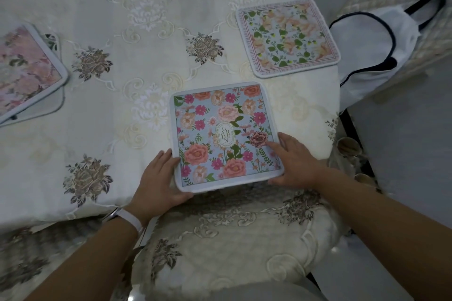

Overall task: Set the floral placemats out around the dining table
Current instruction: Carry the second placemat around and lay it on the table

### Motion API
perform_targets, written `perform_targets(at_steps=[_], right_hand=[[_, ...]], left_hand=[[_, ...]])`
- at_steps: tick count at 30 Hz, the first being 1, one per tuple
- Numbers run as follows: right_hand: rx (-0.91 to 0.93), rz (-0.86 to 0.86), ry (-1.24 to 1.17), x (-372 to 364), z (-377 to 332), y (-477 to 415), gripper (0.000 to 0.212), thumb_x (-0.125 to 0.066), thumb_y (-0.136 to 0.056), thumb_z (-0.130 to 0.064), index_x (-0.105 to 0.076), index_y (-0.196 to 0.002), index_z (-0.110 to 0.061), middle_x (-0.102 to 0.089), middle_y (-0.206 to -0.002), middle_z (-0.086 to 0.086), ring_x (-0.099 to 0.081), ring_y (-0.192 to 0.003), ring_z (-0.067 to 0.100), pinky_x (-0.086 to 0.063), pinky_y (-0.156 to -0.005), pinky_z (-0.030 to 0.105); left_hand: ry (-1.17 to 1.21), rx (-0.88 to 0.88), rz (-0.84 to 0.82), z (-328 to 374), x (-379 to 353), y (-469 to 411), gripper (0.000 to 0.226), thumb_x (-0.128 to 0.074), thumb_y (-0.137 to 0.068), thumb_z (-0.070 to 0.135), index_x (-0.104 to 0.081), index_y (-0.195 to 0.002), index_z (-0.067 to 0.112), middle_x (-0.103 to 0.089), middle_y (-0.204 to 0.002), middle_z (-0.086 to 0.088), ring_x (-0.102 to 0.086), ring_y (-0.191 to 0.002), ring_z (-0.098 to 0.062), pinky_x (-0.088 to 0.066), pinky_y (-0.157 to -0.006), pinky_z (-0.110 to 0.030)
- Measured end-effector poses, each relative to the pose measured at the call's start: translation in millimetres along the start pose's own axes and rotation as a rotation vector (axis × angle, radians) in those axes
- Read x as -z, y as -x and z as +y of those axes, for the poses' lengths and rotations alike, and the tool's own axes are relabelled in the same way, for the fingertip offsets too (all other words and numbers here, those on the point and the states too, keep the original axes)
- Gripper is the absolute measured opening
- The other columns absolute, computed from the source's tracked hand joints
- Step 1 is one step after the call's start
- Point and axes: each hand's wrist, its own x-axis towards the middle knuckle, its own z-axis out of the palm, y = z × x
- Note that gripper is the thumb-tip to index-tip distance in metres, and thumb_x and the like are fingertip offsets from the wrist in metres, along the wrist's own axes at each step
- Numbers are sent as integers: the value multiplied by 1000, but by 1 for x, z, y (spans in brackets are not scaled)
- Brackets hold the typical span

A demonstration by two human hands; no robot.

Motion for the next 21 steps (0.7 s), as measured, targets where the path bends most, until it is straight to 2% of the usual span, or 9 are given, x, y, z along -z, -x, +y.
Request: perform_targets(at_steps=[7,11,14,18,21], right_hand=[[22,54,21,-3,-1,0,109,-68,-71,-67,-8,-154,-31,2,-162,14,0,-149,30,-7,-120,46],[21,64,8,-1,-3,-2,106,-69,-72,-66,-10,-154,-34,1,-163,11,-3,-149,29,-8,-120,47],[11,68,2,2,-4,-3,104,-69,-73,-64,-12,-154,-34,0,-164,10,-5,-148,29,-10,-119,48],[-6,44,-5,2,-6,-1,105,-69,-75,-61,-8,-155,-32,4,-164,9,-1,-149,28,-7,-120,46],[-15,-8,-24,4,-9,-1,105,-68,-76,-62,-7,-156,-31,5,-164,10,2,-149,29,-8,-120,46]], left_hand=[[11,-32,1,-8,-7,-3,107,-70,-59,74,-43,-144,14,-31,-157,-16,-17,-148,-32,-11,-117,-42],[57,-14,12,-8,-7,-2,102,-74,-63,66,-40,-146,17,-26,-159,-13,-14,-149,-30,-11,-116,-41],[68,-11,13,-7,-6,-1,102,-72,-63,68,-40,-145,17,-27,-159,-15,-16,-148,-31,-13,-116,-43],[63,-7,6,1,-2,-2,101,-73,-63,68,-41,-145,18,-27,-158,-15,-19,-147,-33,-19,-117,-48],[94,65,12,18,7,1,97,-75,-67,64,-41,-145,20,-29,-159,-10,-23,-146,-28,-20,-117,-41]])
